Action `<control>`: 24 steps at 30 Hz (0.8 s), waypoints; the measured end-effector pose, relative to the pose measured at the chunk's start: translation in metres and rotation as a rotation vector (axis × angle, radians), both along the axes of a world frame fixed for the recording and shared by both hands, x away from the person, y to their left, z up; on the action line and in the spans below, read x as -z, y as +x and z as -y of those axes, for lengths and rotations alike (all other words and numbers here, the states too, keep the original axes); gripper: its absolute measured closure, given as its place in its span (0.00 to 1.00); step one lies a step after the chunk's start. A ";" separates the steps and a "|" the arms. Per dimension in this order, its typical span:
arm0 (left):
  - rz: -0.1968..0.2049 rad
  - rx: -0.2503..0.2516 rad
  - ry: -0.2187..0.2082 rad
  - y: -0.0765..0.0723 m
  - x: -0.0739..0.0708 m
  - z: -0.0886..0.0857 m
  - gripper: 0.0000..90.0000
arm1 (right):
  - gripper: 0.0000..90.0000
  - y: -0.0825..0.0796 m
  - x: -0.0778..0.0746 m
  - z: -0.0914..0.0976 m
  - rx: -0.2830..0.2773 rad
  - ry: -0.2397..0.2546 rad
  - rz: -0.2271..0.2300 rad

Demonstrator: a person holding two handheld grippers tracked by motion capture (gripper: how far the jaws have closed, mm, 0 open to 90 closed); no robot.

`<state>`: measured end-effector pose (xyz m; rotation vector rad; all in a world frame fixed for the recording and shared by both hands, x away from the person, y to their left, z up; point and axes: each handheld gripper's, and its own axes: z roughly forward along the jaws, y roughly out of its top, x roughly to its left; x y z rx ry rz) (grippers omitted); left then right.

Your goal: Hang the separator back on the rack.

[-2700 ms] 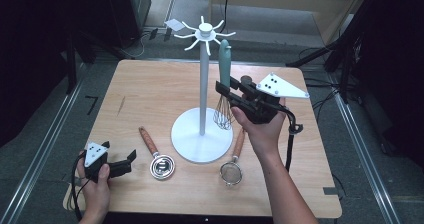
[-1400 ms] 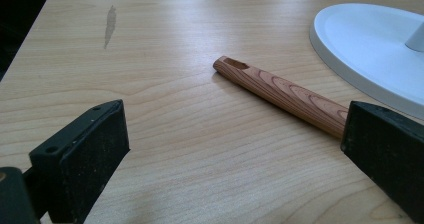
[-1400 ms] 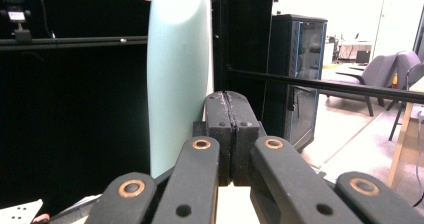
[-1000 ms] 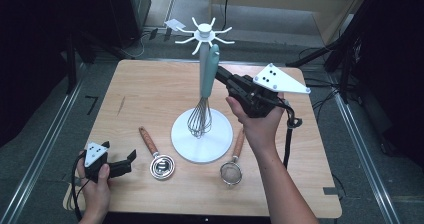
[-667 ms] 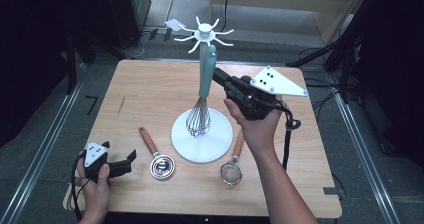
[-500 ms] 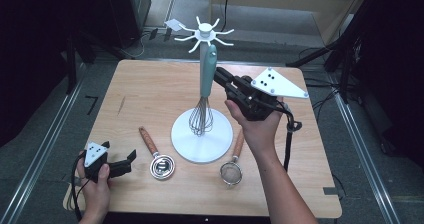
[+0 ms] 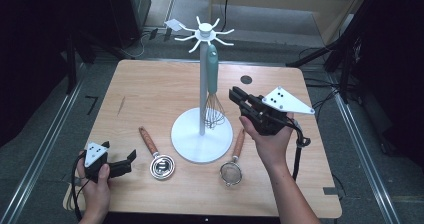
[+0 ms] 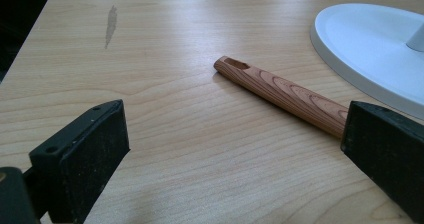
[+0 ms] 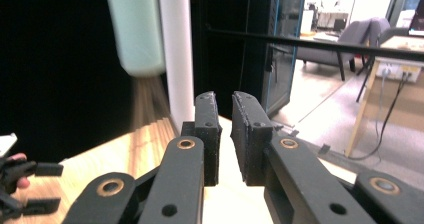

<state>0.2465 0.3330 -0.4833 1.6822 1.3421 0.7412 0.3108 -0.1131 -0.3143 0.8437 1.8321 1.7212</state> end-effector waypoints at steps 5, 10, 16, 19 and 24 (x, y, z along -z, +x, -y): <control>0.001 -0.002 0.002 0.000 0.000 0.000 0.00 | 0.92 -0.002 0.021 0.008 0.012 -0.010 -0.037; 0.001 -0.001 -0.001 0.000 0.000 0.000 0.00 | 0.92 -0.007 0.046 0.013 0.015 -0.026 -0.095; 0.002 0.004 0.007 -0.001 0.000 0.000 0.00 | 0.92 -0.013 0.079 0.017 0.017 -0.042 -0.169; 0.005 0.010 0.011 -0.001 0.000 0.001 0.00 | 0.92 -0.015 0.092 0.017 0.016 -0.062 -0.196; 0.007 0.010 0.008 -0.001 0.000 0.001 0.00 | 0.92 -0.020 0.111 0.020 0.021 -0.077 -0.241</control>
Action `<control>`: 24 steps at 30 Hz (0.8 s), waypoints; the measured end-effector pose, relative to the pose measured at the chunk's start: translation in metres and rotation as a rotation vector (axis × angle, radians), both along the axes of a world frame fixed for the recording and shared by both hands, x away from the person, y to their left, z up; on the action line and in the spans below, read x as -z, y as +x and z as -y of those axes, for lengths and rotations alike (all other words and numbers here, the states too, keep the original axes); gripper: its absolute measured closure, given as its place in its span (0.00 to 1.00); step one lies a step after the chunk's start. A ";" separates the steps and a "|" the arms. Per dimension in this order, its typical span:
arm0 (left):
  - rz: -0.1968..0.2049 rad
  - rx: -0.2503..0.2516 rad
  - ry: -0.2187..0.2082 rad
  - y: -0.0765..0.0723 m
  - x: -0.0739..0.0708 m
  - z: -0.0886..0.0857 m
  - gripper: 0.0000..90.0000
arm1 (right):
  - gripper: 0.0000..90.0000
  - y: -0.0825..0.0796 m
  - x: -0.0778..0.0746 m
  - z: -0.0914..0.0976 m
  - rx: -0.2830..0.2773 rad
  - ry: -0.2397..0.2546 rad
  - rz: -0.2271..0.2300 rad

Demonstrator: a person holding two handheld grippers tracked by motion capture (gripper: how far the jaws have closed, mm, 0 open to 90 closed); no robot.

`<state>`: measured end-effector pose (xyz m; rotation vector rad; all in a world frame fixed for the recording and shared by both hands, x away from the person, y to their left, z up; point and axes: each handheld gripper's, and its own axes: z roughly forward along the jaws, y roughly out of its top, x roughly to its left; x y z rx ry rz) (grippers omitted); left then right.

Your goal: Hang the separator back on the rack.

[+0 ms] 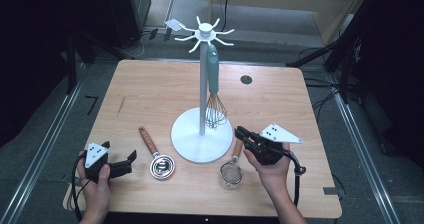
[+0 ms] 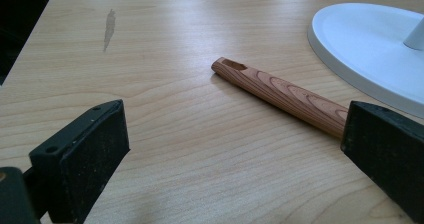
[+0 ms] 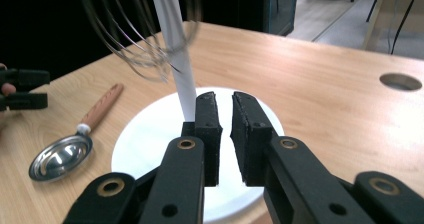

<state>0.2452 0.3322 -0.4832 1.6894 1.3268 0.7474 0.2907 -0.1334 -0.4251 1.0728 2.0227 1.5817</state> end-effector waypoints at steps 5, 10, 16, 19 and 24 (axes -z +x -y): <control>-0.004 0.004 -0.002 0.000 0.000 -0.001 0.00 | 0.92 -0.010 0.013 0.005 0.000 -0.021 -0.033; -0.009 0.003 -0.025 0.001 0.000 -0.003 0.00 | 0.92 -0.024 0.031 0.016 0.017 -0.029 -0.096; -0.014 0.003 -0.039 0.001 0.000 -0.005 0.00 | 0.96 -0.041 0.045 0.020 0.013 -0.029 -0.167; -0.014 0.002 -0.039 0.001 0.000 -0.005 0.00 | 0.97 -0.047 0.049 0.020 0.010 -0.020 -0.204; -0.016 -0.001 -0.038 0.002 0.000 -0.005 0.00 | 0.94 -0.048 0.057 0.019 0.029 -0.055 -0.247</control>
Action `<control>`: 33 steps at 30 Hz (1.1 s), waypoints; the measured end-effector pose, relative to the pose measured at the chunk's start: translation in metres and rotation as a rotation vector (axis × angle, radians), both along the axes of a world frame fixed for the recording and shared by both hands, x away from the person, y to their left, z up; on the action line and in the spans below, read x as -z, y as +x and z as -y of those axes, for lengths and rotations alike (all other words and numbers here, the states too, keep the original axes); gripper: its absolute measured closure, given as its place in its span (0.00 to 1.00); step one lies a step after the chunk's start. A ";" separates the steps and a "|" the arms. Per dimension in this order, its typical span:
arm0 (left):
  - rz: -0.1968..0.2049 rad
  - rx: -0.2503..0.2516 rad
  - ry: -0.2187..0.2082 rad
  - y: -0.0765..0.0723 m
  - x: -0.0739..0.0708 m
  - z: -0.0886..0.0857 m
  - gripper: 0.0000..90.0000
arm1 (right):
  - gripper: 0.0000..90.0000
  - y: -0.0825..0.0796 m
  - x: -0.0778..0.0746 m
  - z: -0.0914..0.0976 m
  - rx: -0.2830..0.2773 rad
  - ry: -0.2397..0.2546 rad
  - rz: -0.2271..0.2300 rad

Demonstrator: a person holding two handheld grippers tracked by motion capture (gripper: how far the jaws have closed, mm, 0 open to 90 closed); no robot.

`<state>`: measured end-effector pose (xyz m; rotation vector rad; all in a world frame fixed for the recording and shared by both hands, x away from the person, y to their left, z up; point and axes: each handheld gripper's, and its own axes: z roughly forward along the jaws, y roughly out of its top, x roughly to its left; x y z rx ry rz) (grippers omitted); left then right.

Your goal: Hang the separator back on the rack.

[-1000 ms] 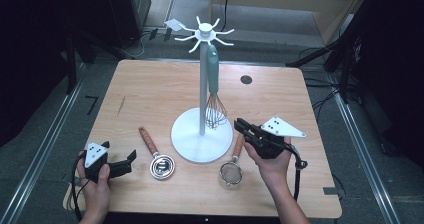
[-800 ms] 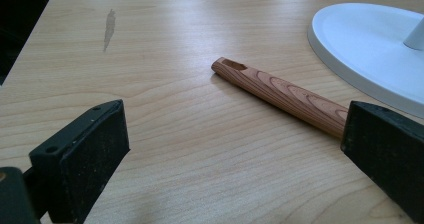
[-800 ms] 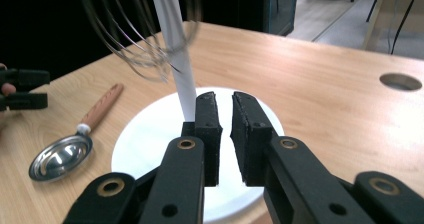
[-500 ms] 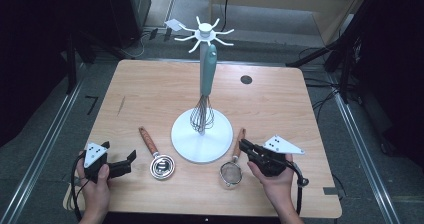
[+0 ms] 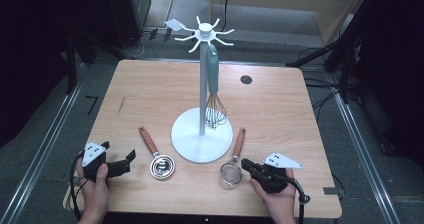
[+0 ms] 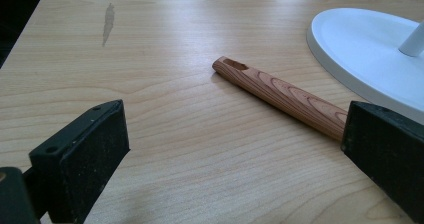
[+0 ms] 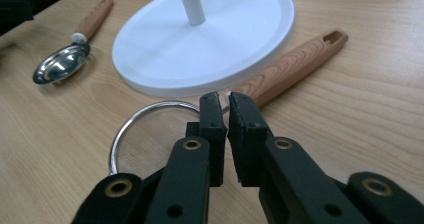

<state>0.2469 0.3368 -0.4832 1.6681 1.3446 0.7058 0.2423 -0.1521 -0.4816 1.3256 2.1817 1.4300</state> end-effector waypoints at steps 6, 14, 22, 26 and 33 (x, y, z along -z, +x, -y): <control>0.001 0.001 -0.002 0.000 0.000 0.000 0.00 | 0.83 0.006 0.010 -0.003 0.006 0.013 -0.097; 0.000 0.003 -0.002 0.000 0.000 0.000 0.00 | 0.78 0.007 0.017 -0.011 0.005 -0.040 -0.143; 0.000 0.002 0.001 0.000 0.000 0.000 0.00 | 0.79 0.007 0.017 -0.010 0.022 -0.089 -0.130; 0.000 0.003 0.003 0.000 0.000 0.000 0.00 | 0.79 0.009 0.018 -0.006 0.031 -0.129 -0.113; -0.001 0.004 0.000 0.000 0.000 0.000 0.00 | 0.78 0.012 0.019 0.003 0.058 -0.152 -0.104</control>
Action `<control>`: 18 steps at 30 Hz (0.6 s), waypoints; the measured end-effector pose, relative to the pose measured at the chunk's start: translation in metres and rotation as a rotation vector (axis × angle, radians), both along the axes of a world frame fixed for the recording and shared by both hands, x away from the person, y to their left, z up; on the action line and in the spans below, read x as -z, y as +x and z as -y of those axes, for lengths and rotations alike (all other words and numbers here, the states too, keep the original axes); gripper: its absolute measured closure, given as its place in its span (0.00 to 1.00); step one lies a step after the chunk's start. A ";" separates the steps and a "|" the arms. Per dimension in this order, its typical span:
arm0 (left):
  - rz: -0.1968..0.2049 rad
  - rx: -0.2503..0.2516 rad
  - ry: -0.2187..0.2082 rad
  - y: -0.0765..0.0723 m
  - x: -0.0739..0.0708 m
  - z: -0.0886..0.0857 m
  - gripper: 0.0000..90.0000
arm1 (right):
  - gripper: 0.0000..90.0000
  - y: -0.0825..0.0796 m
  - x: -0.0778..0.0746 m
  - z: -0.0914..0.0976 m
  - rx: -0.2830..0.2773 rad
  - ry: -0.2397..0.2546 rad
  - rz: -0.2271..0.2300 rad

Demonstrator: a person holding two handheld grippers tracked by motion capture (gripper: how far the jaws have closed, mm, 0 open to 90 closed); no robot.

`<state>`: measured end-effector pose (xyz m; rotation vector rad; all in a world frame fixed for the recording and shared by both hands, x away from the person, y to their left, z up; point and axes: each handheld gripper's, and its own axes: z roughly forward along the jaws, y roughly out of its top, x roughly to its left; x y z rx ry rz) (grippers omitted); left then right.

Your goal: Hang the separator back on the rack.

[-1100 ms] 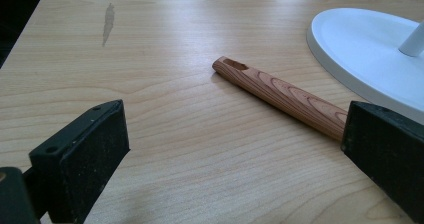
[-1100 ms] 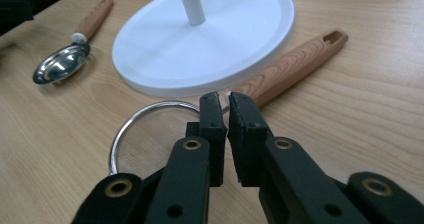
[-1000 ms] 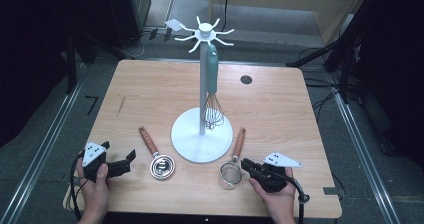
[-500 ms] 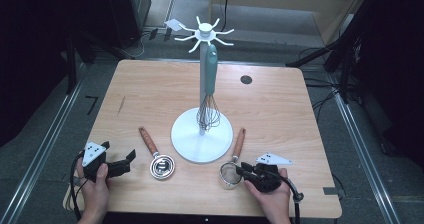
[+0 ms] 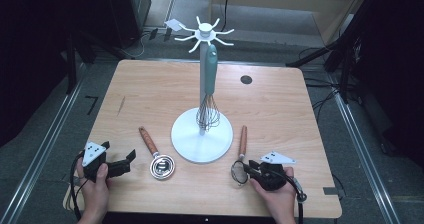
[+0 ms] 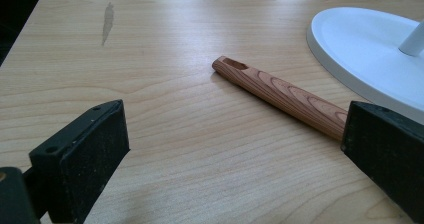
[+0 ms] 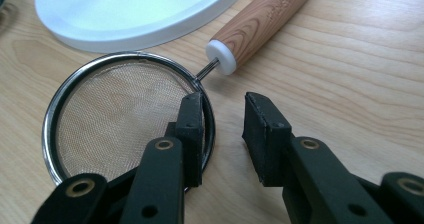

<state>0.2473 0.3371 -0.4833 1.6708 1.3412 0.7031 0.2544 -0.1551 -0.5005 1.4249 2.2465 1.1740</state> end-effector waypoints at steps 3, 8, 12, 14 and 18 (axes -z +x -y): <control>0.000 0.000 0.000 0.000 0.000 0.000 0.00 | 0.78 0.001 0.000 0.003 0.011 -0.008 0.001; 0.000 0.000 0.000 0.000 0.000 0.000 0.00 | 0.77 0.003 0.001 0.009 0.025 -0.037 0.007; -0.001 0.000 0.002 0.000 0.000 0.000 0.00 | 0.77 0.005 0.000 0.016 0.045 -0.049 0.011; 0.000 0.000 0.001 0.000 0.000 0.000 0.00 | 0.77 0.006 0.000 0.019 0.053 -0.050 0.014; -0.001 0.000 0.002 0.000 0.000 0.000 0.00 | 0.77 0.008 0.000 0.024 0.067 -0.052 0.014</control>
